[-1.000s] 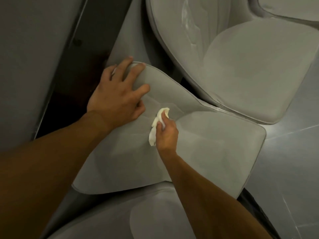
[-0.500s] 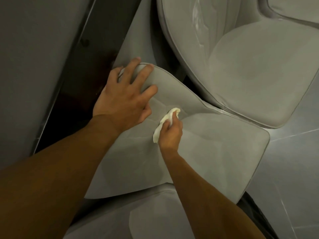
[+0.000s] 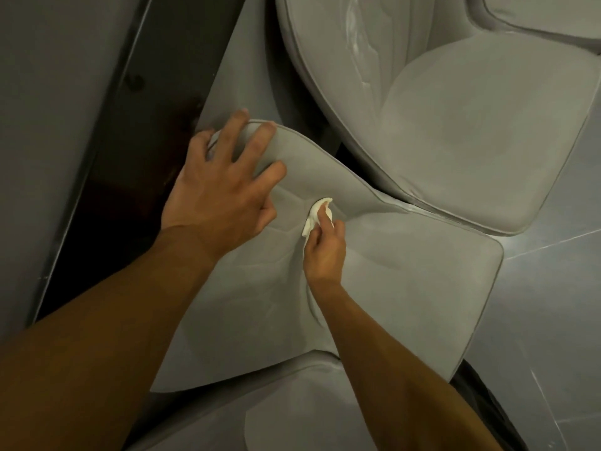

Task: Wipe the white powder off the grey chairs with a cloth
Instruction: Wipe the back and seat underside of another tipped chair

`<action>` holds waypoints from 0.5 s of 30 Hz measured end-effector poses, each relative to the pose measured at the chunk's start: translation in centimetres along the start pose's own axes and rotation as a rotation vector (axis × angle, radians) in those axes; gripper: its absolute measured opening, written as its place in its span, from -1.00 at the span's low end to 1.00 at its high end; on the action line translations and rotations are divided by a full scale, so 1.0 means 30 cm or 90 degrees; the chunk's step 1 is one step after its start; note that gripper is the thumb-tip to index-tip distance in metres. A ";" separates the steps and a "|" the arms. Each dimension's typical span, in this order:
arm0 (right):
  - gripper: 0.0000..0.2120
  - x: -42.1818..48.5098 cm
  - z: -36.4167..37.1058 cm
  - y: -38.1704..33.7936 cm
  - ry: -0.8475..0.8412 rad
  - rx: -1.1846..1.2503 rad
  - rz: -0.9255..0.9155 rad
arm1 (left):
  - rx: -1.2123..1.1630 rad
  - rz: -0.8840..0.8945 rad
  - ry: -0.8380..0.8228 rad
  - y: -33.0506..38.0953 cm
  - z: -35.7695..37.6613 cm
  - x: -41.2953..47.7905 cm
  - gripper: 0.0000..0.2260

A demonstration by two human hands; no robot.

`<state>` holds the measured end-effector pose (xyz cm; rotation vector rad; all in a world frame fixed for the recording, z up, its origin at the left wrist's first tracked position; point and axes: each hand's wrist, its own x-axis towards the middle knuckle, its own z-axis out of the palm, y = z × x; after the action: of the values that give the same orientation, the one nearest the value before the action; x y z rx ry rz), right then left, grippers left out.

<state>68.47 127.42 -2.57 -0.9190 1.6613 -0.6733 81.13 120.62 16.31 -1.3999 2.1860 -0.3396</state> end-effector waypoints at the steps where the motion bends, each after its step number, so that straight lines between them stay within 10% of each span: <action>1: -0.77 0.004 0.005 -0.004 0.000 0.035 0.058 | 0.003 -0.002 -0.004 0.001 0.000 -0.001 -0.54; 7: -0.62 0.071 -0.007 0.054 0.106 0.268 0.364 | 0.000 -0.004 0.004 0.001 -0.009 -0.003 -0.58; 15: -0.72 0.054 -0.038 0.043 0.141 0.122 0.124 | -0.007 0.006 0.017 -0.002 -0.003 -0.003 -0.59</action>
<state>66.85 126.72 -4.15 -0.5533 1.8170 -0.8061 81.15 120.67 16.44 -1.3985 2.2171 -0.3457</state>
